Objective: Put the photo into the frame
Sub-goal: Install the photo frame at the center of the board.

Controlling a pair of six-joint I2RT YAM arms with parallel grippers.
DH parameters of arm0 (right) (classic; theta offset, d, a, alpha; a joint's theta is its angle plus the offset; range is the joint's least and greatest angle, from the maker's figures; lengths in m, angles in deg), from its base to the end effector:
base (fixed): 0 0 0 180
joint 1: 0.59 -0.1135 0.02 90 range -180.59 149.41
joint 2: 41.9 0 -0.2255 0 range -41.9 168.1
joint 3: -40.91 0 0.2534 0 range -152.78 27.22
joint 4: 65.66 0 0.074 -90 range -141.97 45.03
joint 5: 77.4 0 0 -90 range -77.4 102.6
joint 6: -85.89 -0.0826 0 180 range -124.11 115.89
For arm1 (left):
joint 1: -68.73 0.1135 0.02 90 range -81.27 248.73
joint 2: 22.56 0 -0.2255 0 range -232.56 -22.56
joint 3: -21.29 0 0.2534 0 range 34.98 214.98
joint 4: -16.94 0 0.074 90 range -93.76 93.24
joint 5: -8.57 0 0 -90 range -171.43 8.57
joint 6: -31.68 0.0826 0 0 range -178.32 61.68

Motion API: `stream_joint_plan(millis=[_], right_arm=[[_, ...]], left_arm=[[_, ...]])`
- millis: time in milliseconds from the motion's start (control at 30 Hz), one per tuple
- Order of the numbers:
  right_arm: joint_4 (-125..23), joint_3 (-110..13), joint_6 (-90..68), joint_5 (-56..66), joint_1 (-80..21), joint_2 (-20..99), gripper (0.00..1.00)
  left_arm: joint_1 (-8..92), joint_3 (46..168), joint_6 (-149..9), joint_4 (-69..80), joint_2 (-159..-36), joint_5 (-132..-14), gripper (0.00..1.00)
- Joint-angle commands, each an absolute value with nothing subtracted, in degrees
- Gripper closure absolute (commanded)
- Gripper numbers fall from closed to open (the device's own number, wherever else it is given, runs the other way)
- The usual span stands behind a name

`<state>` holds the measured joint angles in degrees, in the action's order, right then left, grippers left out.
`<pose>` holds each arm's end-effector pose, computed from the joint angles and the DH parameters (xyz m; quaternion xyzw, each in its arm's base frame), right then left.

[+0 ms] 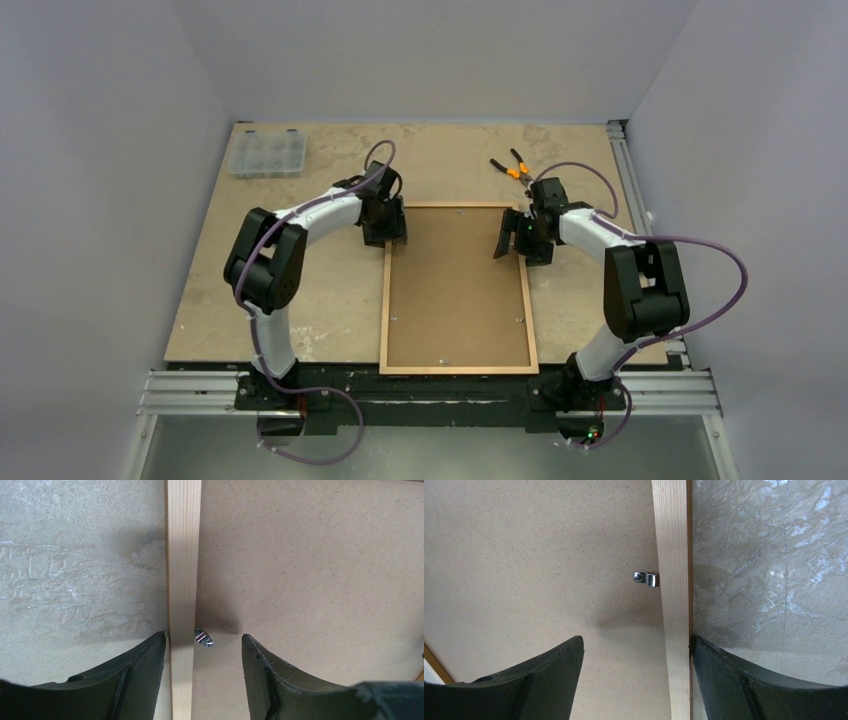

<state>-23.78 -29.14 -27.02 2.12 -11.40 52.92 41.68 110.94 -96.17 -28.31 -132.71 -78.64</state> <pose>0.3219 0.0768 0.0895 0.0844 0.9717 0.1440 0.1669 0.3538 -0.1852 0.0938 -0.0869 0.9735 -0.1328 0.1644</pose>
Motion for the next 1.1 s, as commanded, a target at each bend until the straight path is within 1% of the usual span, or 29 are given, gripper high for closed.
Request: stream_joint_plan(millis=[0,167,367,433,567,600,733,867,900,967,1067], right_arm=[[-24.8,-28.0,-26.2,1.5,-11.6,52.5,0.22],[-24.8,-28.1,-26.2,1.3,-11.6,52.7,0.22],[-24.8,-28.2,-26.1,1.1,-11.5,52.8,0.22],[-24.8,-28.1,-26.0,1.1,-11.6,52.7,0.22],[-24.8,-28.1,-26.0,1.1,-11.6,52.8,0.22],[-24.8,-28.2,-26.0,1.1,-11.5,52.8,0.22],[-24.9,-28.2,-25.9,1.0,-11.6,52.9,0.22],[-25.0,-27.9,-25.9,0.9,-11.6,53.0,0.22],[-25.1,-27.9,-25.8,0.8,-11.5,53.0,0.22],[-25.2,-27.8,-25.8,0.7,-11.5,53.1,0.23],[-25.2,-27.8,-25.8,0.6,-11.6,53.2,0.23]], left_arm=[[42.0,110.7,-95.9,-27.2,-129.5,-78.8,0.44],[42.0,111.6,-95.8,-29.0,-129.2,-83.5,0.44],[42.0,116.1,-95.4,-32.4,-133.0,-86.3,0.45],[42.0,115.8,-95.2,-32.3,-133.5,-86.3,0.48],[41.8,114.2,-94.4,-30.5,-134.3,-84.9,0.62],[41.8,114.2,-94.2,-30.4,-134.8,-84.5,0.62],[41.5,114.1,-94.1,-30.1,-136.5,-83.5,0.58],[41.0,114.3,-94.0,-30.7,-136.9,-84.8,0.6],[40.8,114.4,-94.0,-31.1,-137.0,-85.2,0.61],[40.8,114.6,-93.8,-31.6,-137.4,-85.5,0.69],[40.7,114.7,-93.5,-32.0,-138.0,-85.4,0.9]])
